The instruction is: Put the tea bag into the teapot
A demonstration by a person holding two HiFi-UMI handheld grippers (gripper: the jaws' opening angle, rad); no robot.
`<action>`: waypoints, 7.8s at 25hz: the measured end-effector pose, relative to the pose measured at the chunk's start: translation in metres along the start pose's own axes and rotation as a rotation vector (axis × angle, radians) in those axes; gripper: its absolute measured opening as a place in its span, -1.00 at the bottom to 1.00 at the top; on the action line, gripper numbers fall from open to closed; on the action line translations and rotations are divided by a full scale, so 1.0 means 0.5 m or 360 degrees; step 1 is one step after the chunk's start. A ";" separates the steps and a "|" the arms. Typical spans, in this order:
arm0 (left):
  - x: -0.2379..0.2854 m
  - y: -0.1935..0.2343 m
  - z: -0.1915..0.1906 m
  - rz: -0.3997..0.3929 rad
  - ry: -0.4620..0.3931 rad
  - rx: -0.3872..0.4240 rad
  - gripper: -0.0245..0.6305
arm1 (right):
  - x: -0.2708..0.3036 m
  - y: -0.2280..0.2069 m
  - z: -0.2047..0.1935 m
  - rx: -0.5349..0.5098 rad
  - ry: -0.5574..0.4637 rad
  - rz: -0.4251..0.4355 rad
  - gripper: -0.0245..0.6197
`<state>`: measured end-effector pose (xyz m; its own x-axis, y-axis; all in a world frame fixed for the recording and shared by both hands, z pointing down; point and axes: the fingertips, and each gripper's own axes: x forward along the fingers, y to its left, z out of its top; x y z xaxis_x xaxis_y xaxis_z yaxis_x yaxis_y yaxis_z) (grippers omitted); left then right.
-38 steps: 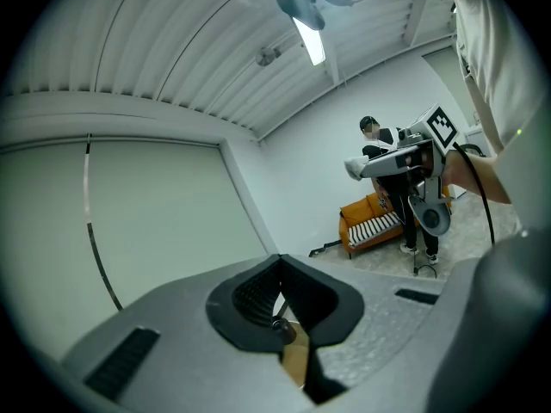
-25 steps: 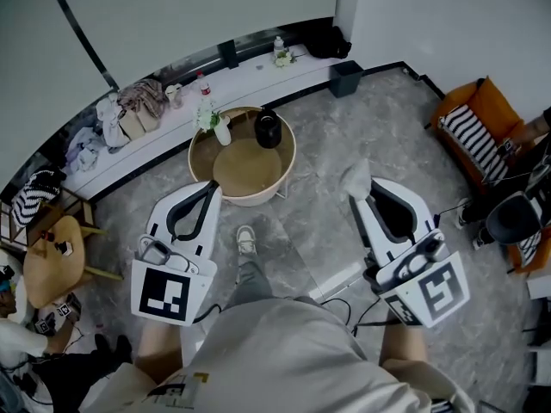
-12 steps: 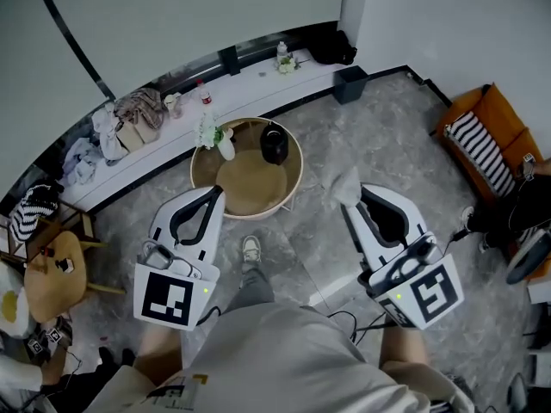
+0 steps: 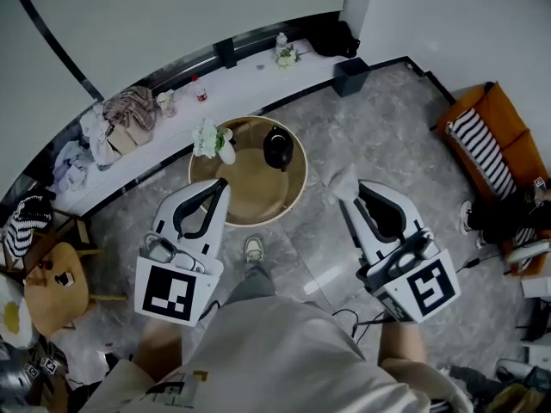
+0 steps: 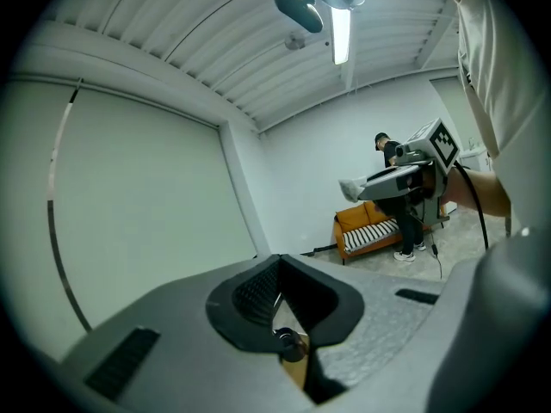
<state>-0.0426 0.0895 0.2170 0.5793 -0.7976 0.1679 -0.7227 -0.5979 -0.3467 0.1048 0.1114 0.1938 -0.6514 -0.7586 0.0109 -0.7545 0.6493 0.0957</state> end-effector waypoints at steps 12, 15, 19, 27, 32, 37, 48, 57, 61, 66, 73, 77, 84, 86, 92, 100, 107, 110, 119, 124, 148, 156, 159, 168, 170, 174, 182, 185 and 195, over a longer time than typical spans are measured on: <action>0.165 0.208 -0.075 -0.0179 -0.0011 -0.0003 -0.90 | 0.257 -0.081 -0.020 -0.0012 0.0112 -0.0112 -0.78; 0.205 0.253 -0.091 -0.0216 -0.0008 -0.0001 -0.90 | 0.313 -0.106 -0.025 0.0008 0.0120 -0.0144 -0.78; 0.252 0.307 -0.113 -0.0251 -0.0005 -0.0006 -0.90 | 0.382 -0.139 -0.033 0.0016 0.0142 -0.0175 -0.78; 0.329 0.356 -0.167 -0.0311 0.0034 -0.0066 -0.90 | 0.486 -0.192 -0.102 0.0174 0.0227 -0.0161 -0.78; 0.389 0.372 -0.194 -0.0304 0.0063 -0.0101 -0.90 | 0.541 -0.228 -0.152 0.0214 0.0313 -0.0112 -0.78; 0.442 0.374 -0.215 -0.0221 0.0143 -0.0191 -0.90 | 0.569 -0.271 -0.200 0.0249 0.0405 -0.0043 -0.78; 0.559 0.374 -0.254 -0.0040 0.0227 -0.0245 -0.90 | 0.627 -0.340 -0.347 0.0250 0.0686 0.0258 -0.78; 0.658 0.350 -0.334 0.0023 0.0335 -0.0185 -0.90 | 0.675 -0.400 -0.515 0.0402 0.1003 0.0320 -0.78; 0.699 0.325 -0.386 -0.0016 0.0392 -0.0234 -0.90 | 0.694 -0.415 -0.584 0.0422 0.1104 0.0341 -0.78; 0.749 0.290 -0.473 -0.0061 0.0491 -0.0329 -0.90 | 0.719 -0.424 -0.680 0.0378 0.1245 0.0333 -0.78; 0.784 0.258 -0.580 -0.0066 0.0608 -0.0500 -0.90 | 0.750 -0.420 -0.798 0.0517 0.1355 0.0400 -0.78; 0.801 0.250 -0.632 -0.0051 0.0654 -0.0582 -0.90 | 0.761 -0.396 -0.866 0.0617 0.1411 0.0467 -0.78; 0.818 0.229 -0.713 -0.0042 0.0767 -0.0709 -0.90 | 0.750 -0.372 -0.980 0.0630 0.1589 0.0502 -0.78; 0.824 0.219 -0.737 -0.0062 0.0779 -0.0722 -0.90 | 0.748 -0.371 -1.009 0.0618 0.1630 0.0485 -0.78; 0.827 0.193 -0.802 -0.0093 0.0868 -0.0757 -0.90 | 0.744 -0.374 -1.099 0.0580 0.1747 0.0445 -0.78; 0.816 0.177 -0.859 -0.0139 0.0976 -0.0899 -0.90 | 0.747 -0.376 -1.218 0.0420 0.1911 0.0462 -0.78; 0.811 0.152 -0.914 -0.0162 0.0996 -0.0939 -0.90 | 0.749 -0.366 -1.277 0.0133 0.2034 0.0501 -0.78; 0.808 0.154 -0.915 -0.0168 0.0997 -0.0953 -0.90 | 0.776 -0.368 -1.288 0.0037 0.2021 0.0521 -0.78; 0.803 0.160 -0.928 -0.0164 0.1002 -0.0966 -0.90 | 0.775 -0.360 -1.331 -0.0279 0.2225 0.0605 -0.78; 0.804 0.141 -0.936 -0.0199 0.0972 -0.0977 -0.90 | 0.780 -0.347 -1.336 -0.0295 0.2175 0.0661 -0.74; 0.763 0.186 -0.803 -0.0153 0.0904 -0.0919 -0.90 | 0.770 -0.398 -1.092 0.0227 0.1752 0.0267 -0.84; 0.718 0.270 -0.705 -0.0032 0.0763 -0.0924 -0.90 | 0.785 -0.426 -0.878 0.0105 0.1442 0.0107 -0.90; 0.700 0.289 -0.665 -0.0005 0.0726 -0.0827 -0.90 | 0.781 -0.424 -0.791 0.0142 0.1306 0.0082 -0.90; 0.638 0.346 -0.538 0.0037 0.0584 -0.0747 -0.90 | 0.760 -0.407 -0.518 0.0203 0.0888 0.0042 -0.90; 0.627 0.357 -0.498 0.0040 0.0530 -0.0741 -0.90 | 0.747 -0.404 -0.458 0.0195 0.0792 0.0025 -0.90; 0.603 0.387 -0.398 0.0044 0.0401 -0.0623 -0.90 | 0.729 -0.393 -0.326 0.0103 0.0603 0.0007 -0.90; 0.550 0.411 -0.194 0.0033 0.0130 -0.0425 -0.90 | 0.682 -0.369 -0.117 -0.0058 0.0270 -0.0005 -0.90; 0.521 0.407 -0.127 0.0010 0.0039 -0.0350 -0.90 | 0.659 -0.358 -0.053 -0.0085 0.0159 -0.0007 -0.90; 0.443 0.369 0.007 -0.0045 -0.0136 -0.0211 -0.90 | 0.564 -0.334 0.079 -0.0216 -0.0043 0.0000 -0.90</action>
<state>-0.0462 -0.1971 0.1868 0.6259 -0.7741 0.0949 -0.7459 -0.6296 -0.2172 0.0437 -0.2087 0.1414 -0.6550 -0.7555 -0.0158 -0.7378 0.6348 0.2297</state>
